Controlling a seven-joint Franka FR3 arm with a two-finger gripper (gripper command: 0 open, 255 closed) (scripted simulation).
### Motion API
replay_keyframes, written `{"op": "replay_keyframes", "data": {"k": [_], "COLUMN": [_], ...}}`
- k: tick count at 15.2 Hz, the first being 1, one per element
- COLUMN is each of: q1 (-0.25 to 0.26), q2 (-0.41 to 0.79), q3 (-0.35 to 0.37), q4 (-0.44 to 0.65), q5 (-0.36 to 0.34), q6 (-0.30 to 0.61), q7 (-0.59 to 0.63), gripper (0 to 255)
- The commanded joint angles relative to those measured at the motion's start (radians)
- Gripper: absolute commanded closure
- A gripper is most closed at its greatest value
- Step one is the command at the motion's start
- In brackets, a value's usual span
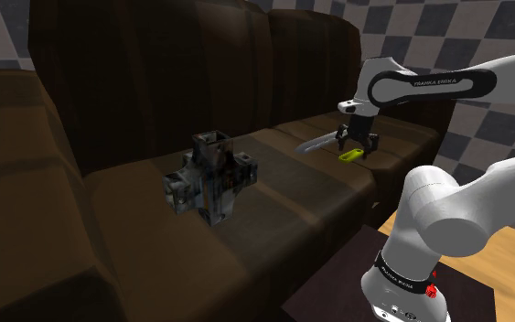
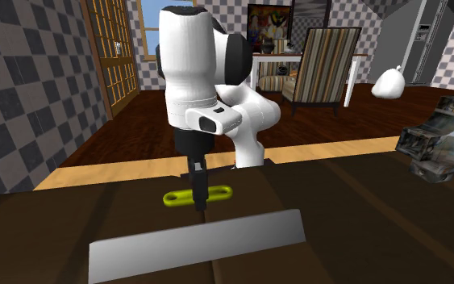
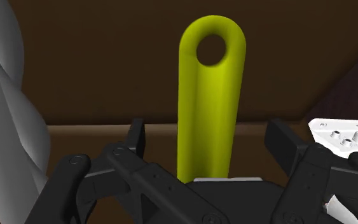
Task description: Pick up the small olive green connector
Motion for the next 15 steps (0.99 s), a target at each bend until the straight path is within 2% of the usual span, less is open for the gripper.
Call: {"op": "replay_keyframes", "data": {"k": [1, 9, 15], "q1": [0.000, -0.003, -0.003], "q2": [0.001, -0.001, -0.005], "q3": [-0.005, -0.003, 0.044], "q4": [-0.003, -0.016, 0.045], "q5": [-0.004, -0.006, 0.035], "q6": [0.006, 0.012, -0.056], "q7": [-0.001, 0.006, -0.012], "gripper": [255, 255, 255]}}
